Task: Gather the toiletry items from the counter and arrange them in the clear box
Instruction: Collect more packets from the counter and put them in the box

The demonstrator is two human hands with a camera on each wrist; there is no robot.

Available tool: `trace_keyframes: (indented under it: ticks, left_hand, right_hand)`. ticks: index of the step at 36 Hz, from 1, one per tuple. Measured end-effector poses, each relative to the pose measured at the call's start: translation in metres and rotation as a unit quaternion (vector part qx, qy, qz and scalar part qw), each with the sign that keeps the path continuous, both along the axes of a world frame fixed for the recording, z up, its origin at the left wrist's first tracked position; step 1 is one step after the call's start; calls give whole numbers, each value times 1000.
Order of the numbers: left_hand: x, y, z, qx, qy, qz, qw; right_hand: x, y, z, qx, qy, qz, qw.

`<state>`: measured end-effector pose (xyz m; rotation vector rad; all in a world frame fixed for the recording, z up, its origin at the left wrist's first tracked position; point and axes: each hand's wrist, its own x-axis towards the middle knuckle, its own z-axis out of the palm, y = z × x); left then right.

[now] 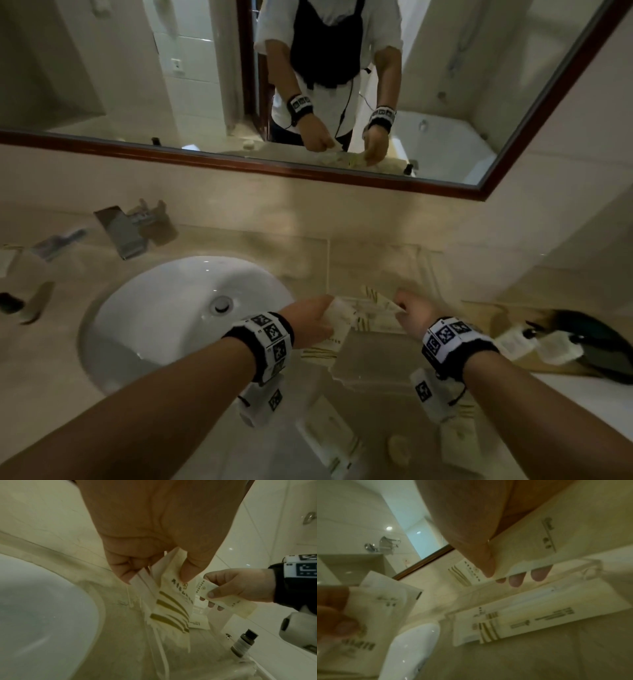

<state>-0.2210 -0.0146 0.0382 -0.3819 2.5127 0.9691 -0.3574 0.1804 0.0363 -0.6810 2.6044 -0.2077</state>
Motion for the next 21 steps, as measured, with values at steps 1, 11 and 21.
trace_keyframes:
  ticks: [1,11,21]
  left_hand:
    - [-3,4,-2,-8,-8,-2,1000]
    - [-26,35,-16,-53,-46,-3,998]
    - [-38,51,-27,-62,-69,-4,996]
  right_hand:
    - [-4,5,-3,11,2,18,1000]
    - [-20,4,-32,142,37,138,979]
    - [-33,-1,-55,153,9,133,979]
